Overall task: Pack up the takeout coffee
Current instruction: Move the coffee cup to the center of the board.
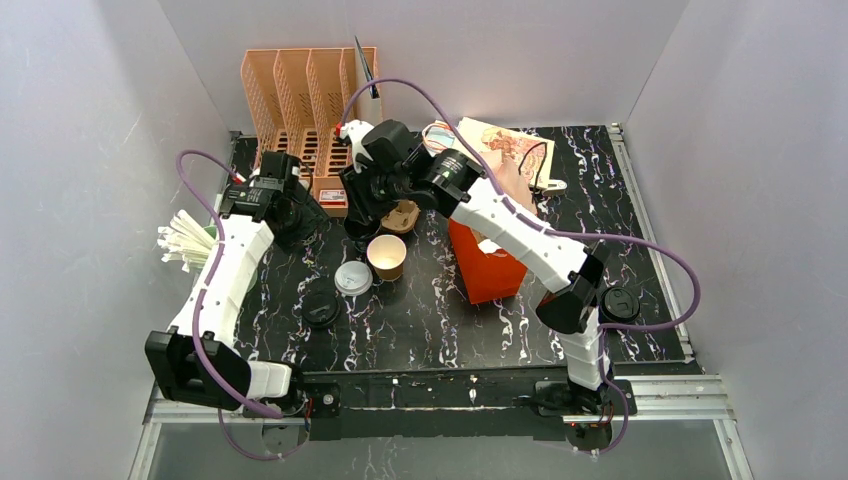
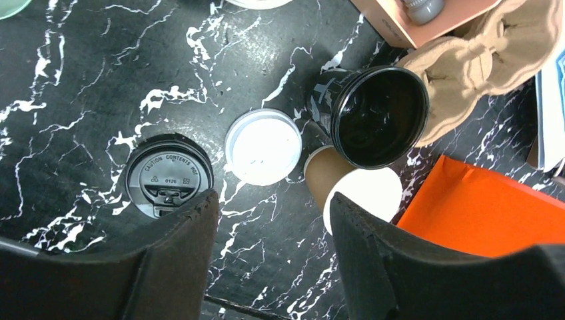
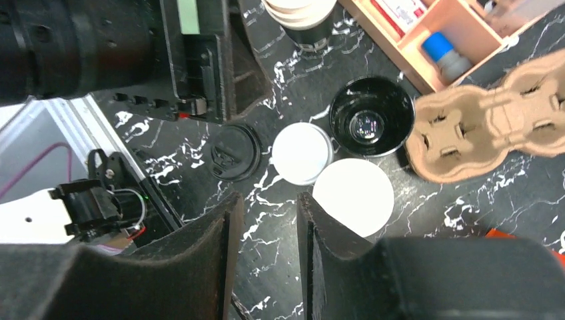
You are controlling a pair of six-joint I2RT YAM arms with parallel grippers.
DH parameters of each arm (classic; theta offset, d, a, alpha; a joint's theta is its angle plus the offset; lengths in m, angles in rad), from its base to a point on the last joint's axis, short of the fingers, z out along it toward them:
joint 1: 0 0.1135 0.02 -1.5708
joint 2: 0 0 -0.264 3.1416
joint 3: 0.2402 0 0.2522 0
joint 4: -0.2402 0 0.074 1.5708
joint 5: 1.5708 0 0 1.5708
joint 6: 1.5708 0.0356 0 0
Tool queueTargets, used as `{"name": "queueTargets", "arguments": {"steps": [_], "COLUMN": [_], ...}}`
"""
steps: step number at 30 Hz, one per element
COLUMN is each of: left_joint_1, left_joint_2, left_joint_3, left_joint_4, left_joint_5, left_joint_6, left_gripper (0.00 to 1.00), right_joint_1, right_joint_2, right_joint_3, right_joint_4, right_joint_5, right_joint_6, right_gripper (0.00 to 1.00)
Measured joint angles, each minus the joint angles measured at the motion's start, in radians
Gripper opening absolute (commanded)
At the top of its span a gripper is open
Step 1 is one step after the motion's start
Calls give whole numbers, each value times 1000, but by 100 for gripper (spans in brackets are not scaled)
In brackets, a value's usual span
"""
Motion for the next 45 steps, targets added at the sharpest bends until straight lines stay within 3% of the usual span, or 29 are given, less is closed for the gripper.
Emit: {"name": "queueTargets", "arguments": {"steps": [5,10,17,22,34,45], "left_joint_1": [0,0,1,1,1,1], "left_joint_2": [-3,21,23,18,-71,-72], "left_joint_3": [-75,-122,-161,-204,-204,-204], "left_joint_4": [82,112,116,86,25,13], "left_joint_5": [94,194,211,180,119,134], "left_joint_6": [1,2,32,55,80,110], "left_gripper": [48,48,48,56,61,61], "right_joint_1": [-14,-45,-75,-72,-70,-70], "right_joint_2": [8,39,107,146,193,214], "right_joint_3": [-61,-82,-133,-163,-227,-269], "right_joint_4": [-10,-57,-119,-138,-133,-146], "right_joint_5": [19,56,84,126,261,234], "right_joint_6": [10,55,90,111,166,219], "right_gripper": [35,48,61,66,50,11]}}
